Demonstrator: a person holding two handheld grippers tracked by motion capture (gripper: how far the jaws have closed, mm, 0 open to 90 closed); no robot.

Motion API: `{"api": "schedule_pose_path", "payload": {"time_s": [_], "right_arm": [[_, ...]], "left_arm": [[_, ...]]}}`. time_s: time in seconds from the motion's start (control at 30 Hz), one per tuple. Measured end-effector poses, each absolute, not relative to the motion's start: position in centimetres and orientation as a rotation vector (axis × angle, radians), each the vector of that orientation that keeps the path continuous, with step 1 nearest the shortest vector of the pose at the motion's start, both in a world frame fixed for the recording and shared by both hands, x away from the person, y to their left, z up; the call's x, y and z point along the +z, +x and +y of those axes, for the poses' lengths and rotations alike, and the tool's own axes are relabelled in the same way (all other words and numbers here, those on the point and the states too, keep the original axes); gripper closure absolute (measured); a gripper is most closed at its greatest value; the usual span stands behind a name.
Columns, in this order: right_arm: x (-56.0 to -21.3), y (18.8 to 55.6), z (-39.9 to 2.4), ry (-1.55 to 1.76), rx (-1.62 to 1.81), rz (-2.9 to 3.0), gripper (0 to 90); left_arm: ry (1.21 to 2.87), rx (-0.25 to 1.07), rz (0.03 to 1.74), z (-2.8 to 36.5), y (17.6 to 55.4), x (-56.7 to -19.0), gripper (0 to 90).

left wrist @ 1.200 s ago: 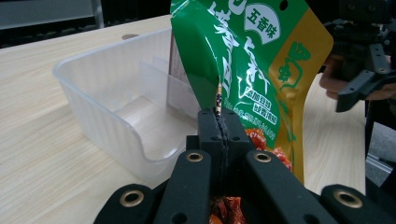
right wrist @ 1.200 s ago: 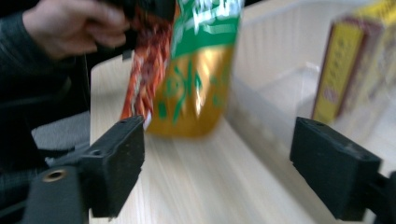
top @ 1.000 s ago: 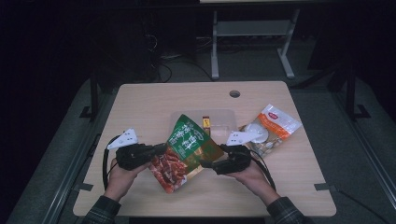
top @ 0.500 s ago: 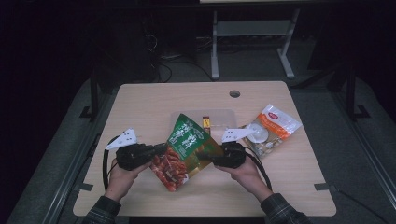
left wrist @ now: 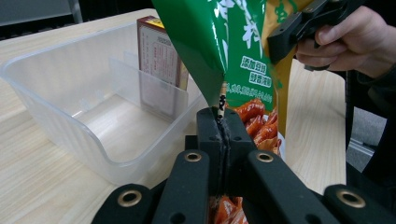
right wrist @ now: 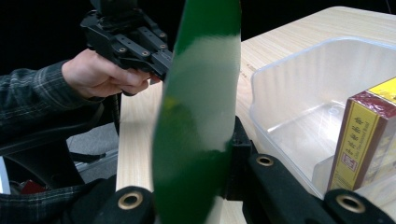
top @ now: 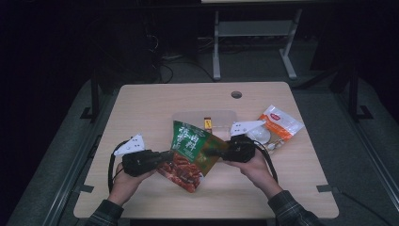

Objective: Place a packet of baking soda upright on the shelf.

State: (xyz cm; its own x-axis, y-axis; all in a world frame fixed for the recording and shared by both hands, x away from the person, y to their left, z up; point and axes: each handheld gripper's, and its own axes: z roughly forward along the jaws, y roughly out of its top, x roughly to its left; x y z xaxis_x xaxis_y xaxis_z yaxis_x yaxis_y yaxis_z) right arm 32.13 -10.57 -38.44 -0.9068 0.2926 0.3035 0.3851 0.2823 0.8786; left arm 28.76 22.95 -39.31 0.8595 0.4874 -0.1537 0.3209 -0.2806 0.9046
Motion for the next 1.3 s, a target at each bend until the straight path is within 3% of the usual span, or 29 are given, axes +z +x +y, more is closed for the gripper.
{"api": "schedule_pose_path", "payload": {"time_s": [0.37, 0.43, 0.7, 1.0, 1.3], "right_arm": [[-37.6, 31.7, -10.6, -0.564, -1.66, -2.518, 89.9], [-37.5, 31.6, -10.7, -0.558, -1.658, -2.518, 89.9], [-36.5, 31.1, -10.8, -0.51, -1.665, -2.509, 89.9], [-34.5, 31.1, -11.5, -0.492, -1.726, -2.493, 89.9], [-31.6, 31.9, -12.3, -0.568, -1.815, -2.508, 89.9]], "left_arm": [[1.987, 0.345, 0.596, 22.8, 28.6, -39.3, 57.9], [1.978, 0.341, 0.603, 23.4, 28.6, -39.1, 57.5], [2.052, 0.321, 0.669, 25.1, 27.8, -40.1, 32.9], [2.103, 0.312, 0.724, 25.6, 28.2, -41.6, 19.6], [2.134, 0.32, 0.747, 25.7, 28.7, -42.4, 14.2]]}}
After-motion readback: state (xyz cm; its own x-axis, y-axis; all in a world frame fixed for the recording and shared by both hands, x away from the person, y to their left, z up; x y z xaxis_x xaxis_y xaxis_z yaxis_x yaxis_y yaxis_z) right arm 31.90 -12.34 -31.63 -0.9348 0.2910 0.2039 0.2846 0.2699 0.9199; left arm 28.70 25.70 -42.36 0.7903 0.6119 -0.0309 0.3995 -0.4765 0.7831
